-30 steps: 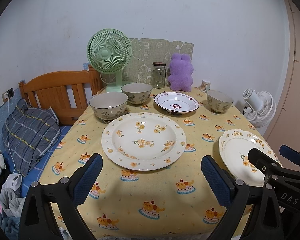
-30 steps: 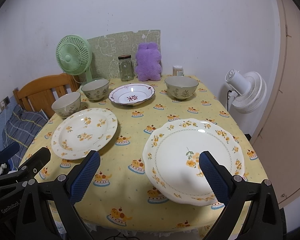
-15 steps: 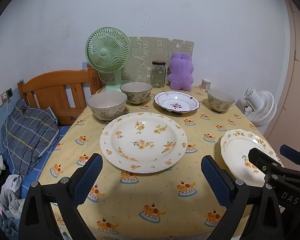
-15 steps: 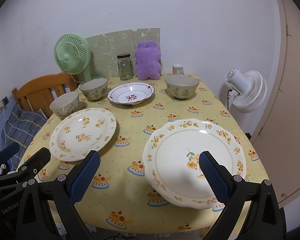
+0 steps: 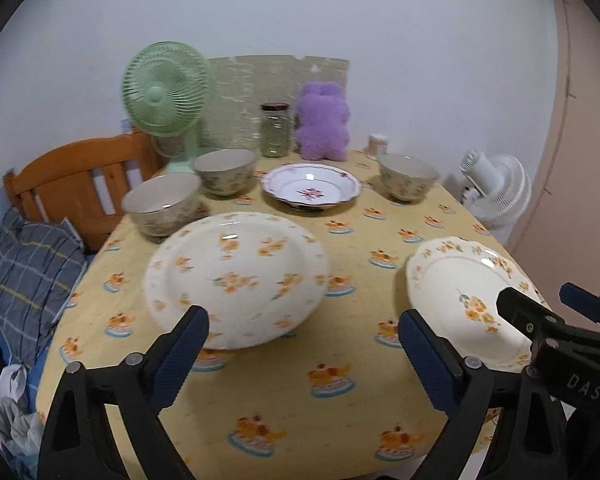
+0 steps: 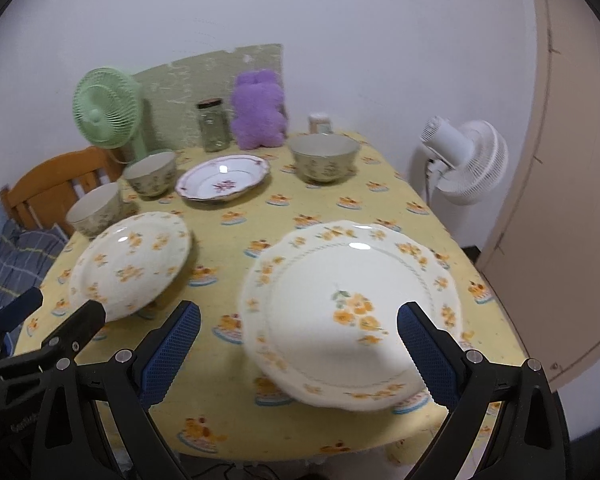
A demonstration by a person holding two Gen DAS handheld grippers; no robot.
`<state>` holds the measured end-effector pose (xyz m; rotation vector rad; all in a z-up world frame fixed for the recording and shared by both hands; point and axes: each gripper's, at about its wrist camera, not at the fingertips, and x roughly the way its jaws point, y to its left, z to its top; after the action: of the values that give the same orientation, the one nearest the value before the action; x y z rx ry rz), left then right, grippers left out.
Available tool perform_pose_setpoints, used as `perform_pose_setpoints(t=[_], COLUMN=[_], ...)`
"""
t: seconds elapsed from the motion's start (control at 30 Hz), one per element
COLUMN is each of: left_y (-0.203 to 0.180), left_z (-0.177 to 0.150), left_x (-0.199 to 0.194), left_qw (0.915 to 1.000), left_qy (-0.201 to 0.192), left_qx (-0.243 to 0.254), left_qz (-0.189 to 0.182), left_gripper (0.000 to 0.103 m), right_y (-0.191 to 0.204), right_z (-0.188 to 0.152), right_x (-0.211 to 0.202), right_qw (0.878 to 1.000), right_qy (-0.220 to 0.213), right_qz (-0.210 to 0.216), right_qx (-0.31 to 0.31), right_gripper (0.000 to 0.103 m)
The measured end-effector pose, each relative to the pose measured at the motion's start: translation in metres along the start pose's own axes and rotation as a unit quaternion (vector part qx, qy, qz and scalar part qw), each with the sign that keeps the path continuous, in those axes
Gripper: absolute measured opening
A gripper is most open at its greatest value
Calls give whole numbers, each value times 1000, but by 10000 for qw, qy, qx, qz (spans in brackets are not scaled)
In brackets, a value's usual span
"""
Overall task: Organize plates and bowls
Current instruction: 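Reach both tools to the scalloped-rim flowered plate and grip its rim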
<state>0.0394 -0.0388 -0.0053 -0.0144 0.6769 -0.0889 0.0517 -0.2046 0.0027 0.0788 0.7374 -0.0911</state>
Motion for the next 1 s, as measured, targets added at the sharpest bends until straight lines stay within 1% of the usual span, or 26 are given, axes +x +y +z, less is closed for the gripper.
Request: perform_pose_setpoints(t=[0.07,0.2,0.3,0.37,0.47,0.6,0.83,0.93,1.0], left_y=[-13,-40,-55,-66,-78,-95,-112,-117,-119], left_z=[3,9,15,18,19,20,14,10,7], left_x=[8,26,38,51,67,88,114,121,126], left_qw=[9999,9991,9987,9982,9972,9957,9918,9896,9880], left_qy=[89,302,377,517,697,904,1272,1422,1517], left_qx=[110,269,303,275,247,204,-5,-92,-166], left_qz=[-58,-142,-131,-132,-132,-58,131,203,245], left_gripper=[92,83,82,82,79,78,78,78,78], right_y=[-9,-31,-47,-56,-72,-91,-110,-116,-118], right_z=[2,10,17,19,23,28,33,34,34], right_x=[5,22,39,48,61,82,114,125,135], right_qw=[10000,9996,9991,9987,9980,9966,9930,9914,9891], right_qy=[77,245,414,510,624,828,1169,1275,1424], right_qz=[-45,-93,-69,-64,-49,-6,152,220,298], right_qx=[29,47,18,7,5,-13,-122,-188,-223], right_gripper=[96,95,91,89,89,89,89,86,83])
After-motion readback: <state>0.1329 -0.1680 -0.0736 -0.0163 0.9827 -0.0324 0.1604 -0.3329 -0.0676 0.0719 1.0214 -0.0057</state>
